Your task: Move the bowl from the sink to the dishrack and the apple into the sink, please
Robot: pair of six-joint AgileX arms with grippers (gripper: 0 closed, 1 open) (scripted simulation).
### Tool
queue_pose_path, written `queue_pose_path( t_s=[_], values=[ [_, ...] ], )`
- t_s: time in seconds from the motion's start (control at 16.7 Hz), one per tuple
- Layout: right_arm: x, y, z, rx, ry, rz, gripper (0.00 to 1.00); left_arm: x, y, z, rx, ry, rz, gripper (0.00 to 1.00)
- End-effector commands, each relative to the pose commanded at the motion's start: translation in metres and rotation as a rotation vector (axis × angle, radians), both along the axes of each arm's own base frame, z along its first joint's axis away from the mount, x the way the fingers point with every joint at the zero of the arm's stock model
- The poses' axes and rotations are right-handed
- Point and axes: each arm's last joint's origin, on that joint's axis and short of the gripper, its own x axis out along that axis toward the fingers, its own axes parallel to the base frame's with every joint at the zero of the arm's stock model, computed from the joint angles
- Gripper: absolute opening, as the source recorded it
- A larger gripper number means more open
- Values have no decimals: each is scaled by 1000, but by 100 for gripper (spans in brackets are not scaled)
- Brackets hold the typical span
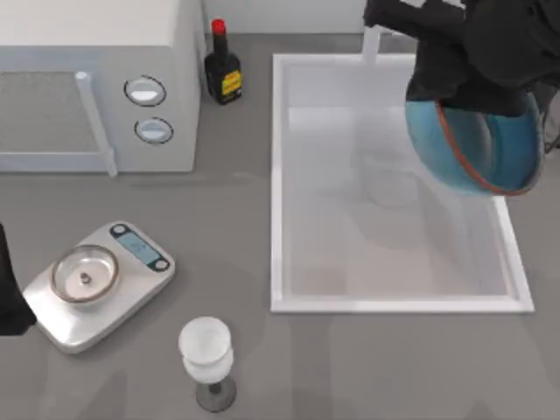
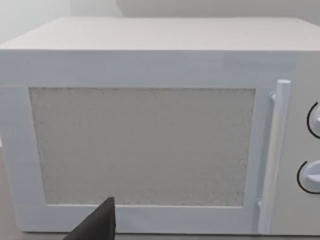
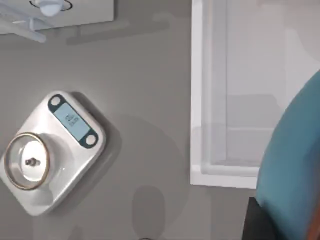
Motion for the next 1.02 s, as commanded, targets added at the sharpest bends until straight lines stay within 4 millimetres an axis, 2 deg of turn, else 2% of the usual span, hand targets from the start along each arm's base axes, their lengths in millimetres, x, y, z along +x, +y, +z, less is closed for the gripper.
queue_pose_path(
  t_s=[0.18, 0.3, 0.42, 0.6, 0.78, 0.9, 1.02],
  values=[
    [33, -66, 14, 101, -265, -50, 0, 0, 0, 0, 0, 0, 0, 100],
    [46, -115, 24, 103, -478, -90, 0, 0, 0, 0, 0, 0, 0, 100],
    [49, -164, 33, 45, -687, -131, 0, 0, 0, 0, 0, 0, 0, 100],
    [40, -228, 42, -118, -932, -185, 0, 0, 0, 0, 0, 0, 0, 100],
    [26, -269, 46, -280, -1068, -219, 0, 0, 0, 0, 0, 0, 0, 100],
    [21, -283, 47, -343, -1107, -230, 0, 0, 0, 0, 0, 0, 0, 100],
    [20, -285, 47, -354, -1113, -232, 0, 0, 0, 0, 0, 0, 0, 100]
  ],
)
